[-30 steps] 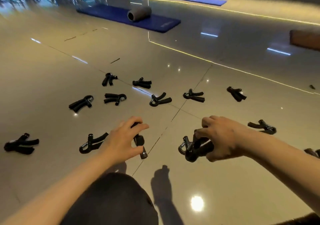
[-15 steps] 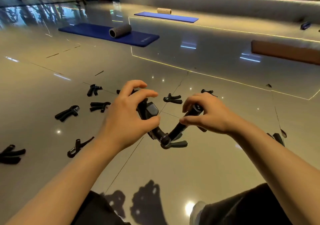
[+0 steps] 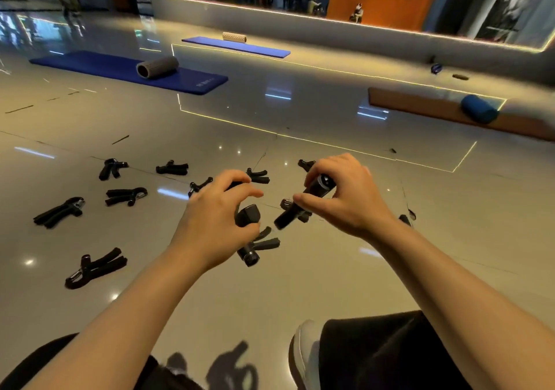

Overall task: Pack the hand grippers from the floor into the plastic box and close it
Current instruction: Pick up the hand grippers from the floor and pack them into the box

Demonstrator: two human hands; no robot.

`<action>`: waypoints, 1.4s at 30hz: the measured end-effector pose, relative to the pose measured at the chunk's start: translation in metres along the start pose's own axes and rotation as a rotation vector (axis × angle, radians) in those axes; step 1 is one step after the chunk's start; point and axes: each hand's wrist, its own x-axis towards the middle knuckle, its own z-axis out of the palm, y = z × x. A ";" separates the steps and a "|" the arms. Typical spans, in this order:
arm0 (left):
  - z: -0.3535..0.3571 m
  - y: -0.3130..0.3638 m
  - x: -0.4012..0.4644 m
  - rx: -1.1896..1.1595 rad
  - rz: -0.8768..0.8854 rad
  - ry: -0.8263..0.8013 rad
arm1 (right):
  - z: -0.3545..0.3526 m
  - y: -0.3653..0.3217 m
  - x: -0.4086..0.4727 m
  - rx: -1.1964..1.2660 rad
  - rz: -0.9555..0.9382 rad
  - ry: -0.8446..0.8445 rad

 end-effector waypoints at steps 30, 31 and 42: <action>0.261 0.221 0.046 -0.187 0.488 -0.515 | -0.191 0.299 -0.198 -0.215 0.576 -0.007; 0.266 0.228 0.042 -0.202 0.482 -0.505 | -0.196 0.309 -0.201 -0.228 0.569 -0.030; 0.330 0.324 -0.004 -0.243 0.167 -0.403 | -0.232 0.351 -0.219 -0.122 0.518 -0.182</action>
